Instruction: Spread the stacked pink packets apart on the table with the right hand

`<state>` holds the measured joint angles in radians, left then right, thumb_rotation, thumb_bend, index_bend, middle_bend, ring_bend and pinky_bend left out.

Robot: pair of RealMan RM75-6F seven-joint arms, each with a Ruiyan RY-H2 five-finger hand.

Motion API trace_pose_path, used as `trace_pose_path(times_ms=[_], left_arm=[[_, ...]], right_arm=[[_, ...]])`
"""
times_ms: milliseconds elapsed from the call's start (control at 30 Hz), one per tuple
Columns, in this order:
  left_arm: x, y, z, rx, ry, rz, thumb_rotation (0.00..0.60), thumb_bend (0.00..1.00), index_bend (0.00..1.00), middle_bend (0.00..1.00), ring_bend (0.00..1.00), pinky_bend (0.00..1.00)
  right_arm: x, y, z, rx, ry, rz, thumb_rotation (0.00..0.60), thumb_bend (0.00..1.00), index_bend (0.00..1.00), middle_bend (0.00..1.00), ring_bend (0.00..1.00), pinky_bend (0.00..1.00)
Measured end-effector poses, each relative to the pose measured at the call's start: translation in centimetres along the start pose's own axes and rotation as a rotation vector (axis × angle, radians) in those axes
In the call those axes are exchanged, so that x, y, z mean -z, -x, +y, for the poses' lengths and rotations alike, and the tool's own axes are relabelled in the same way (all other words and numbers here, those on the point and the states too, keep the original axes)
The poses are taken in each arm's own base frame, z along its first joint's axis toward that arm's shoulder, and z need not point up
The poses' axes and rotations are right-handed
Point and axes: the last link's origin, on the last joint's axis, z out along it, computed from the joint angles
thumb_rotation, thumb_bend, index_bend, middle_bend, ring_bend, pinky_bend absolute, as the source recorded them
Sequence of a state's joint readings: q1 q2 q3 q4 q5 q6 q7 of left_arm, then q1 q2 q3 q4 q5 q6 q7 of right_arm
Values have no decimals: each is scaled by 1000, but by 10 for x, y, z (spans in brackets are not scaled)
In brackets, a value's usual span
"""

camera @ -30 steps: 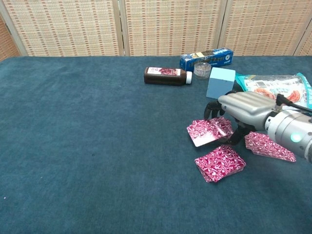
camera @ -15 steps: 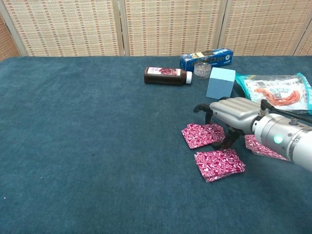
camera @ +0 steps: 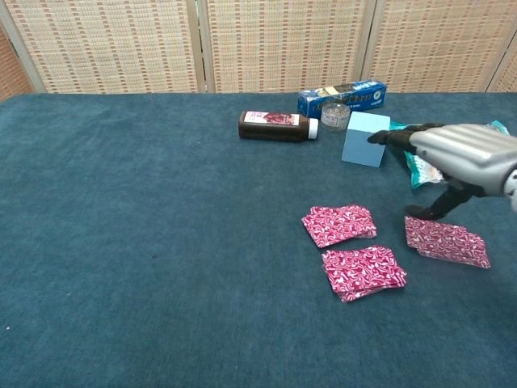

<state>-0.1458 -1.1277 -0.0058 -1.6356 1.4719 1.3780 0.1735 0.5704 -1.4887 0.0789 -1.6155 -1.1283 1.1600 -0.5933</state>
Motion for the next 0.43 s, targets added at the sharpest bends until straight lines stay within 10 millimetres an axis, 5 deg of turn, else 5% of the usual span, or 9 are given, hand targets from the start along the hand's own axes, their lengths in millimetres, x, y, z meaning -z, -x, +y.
trace_pose_path(times_ms=[133,300,433], left_arm=[[-1,-2,0,6,1,19,600,442,0,0,0,73],[-3,-2,1,13,24,55,600,443,0,0,0,72],[-4,-1,4,14,46,73,600,443,0,0,0,71]], right_arm=[[34,-6,32,3,69,58,600,237,0,2,0,0],[102,-4,74,-14,206,155,600,237,0,0,0,0],[135,-8,88,-29,216,216,600,236,0,0,0,0]])
